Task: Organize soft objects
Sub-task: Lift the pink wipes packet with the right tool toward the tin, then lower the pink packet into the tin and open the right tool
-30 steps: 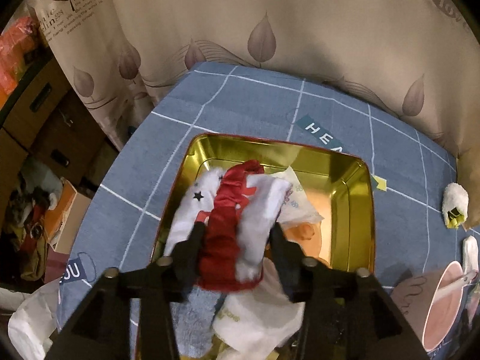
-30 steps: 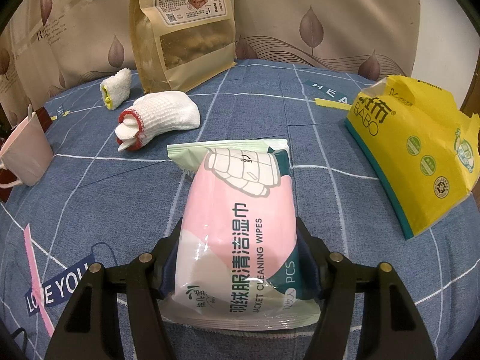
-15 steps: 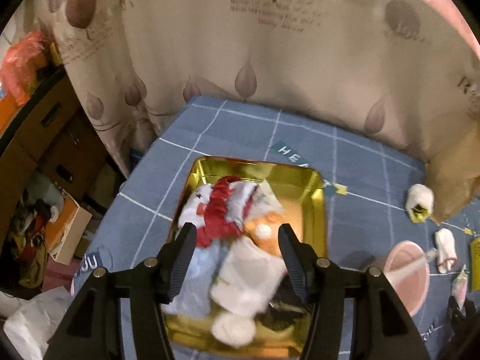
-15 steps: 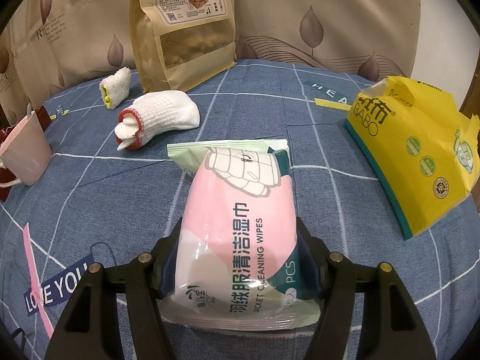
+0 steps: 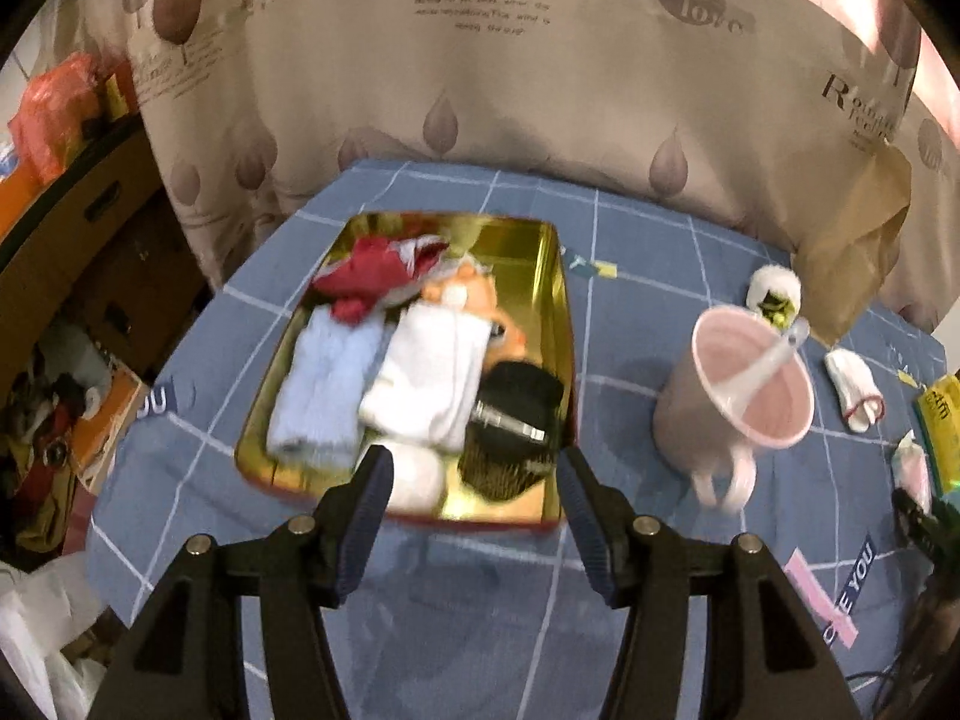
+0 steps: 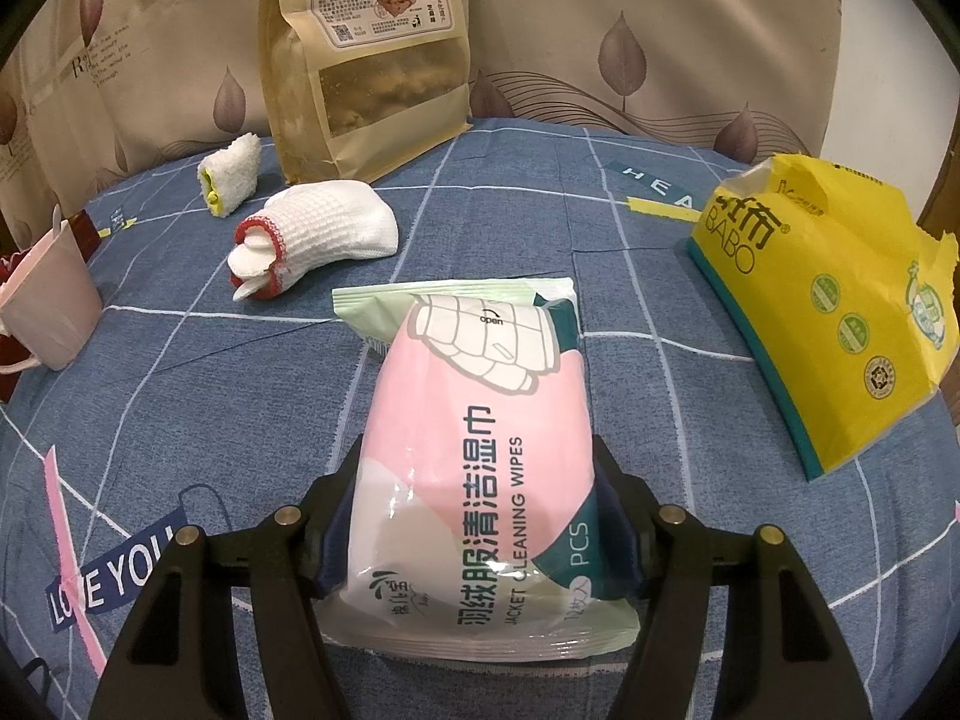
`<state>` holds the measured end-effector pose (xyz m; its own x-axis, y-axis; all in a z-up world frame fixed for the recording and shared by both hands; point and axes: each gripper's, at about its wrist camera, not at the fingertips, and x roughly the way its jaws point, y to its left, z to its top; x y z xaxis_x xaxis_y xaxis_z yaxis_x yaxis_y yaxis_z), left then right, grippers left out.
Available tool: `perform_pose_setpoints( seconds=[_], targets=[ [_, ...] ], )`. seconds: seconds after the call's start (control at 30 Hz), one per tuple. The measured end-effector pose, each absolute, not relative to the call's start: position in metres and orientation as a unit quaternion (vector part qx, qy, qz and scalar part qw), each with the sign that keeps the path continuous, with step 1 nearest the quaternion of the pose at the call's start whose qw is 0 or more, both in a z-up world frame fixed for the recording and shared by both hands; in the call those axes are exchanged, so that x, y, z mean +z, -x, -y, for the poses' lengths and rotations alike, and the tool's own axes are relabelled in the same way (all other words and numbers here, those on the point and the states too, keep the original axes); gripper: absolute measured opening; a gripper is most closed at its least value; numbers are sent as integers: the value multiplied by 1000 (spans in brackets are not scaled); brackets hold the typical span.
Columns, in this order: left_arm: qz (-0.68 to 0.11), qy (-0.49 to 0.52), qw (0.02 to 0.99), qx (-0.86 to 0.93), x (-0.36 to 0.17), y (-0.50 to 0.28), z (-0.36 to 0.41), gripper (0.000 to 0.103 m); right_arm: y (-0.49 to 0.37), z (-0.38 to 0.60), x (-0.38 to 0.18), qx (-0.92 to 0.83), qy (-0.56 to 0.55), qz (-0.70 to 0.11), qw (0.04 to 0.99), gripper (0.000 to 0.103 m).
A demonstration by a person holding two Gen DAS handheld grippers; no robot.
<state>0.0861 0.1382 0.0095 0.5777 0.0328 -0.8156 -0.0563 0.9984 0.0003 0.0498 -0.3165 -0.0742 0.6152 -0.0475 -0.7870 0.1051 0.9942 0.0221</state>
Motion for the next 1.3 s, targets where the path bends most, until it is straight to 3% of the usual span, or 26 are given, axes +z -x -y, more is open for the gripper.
perform_pose_setpoints(
  seconds=[0.8, 1.03, 1.3],
  targets=[
    [-431, 79, 895, 90, 8, -52, -197, 58, -43, 324, -63, -65, -29, -432, 899, 56],
    [-437, 99, 885, 124, 3, -53, -216, 58, -40, 312, -16, -35, -37, -395, 917, 56],
    [-425, 132, 880, 167, 10, -43, -245, 58, -50, 232, 45, 84, -1, -350, 933, 56]
  ],
)
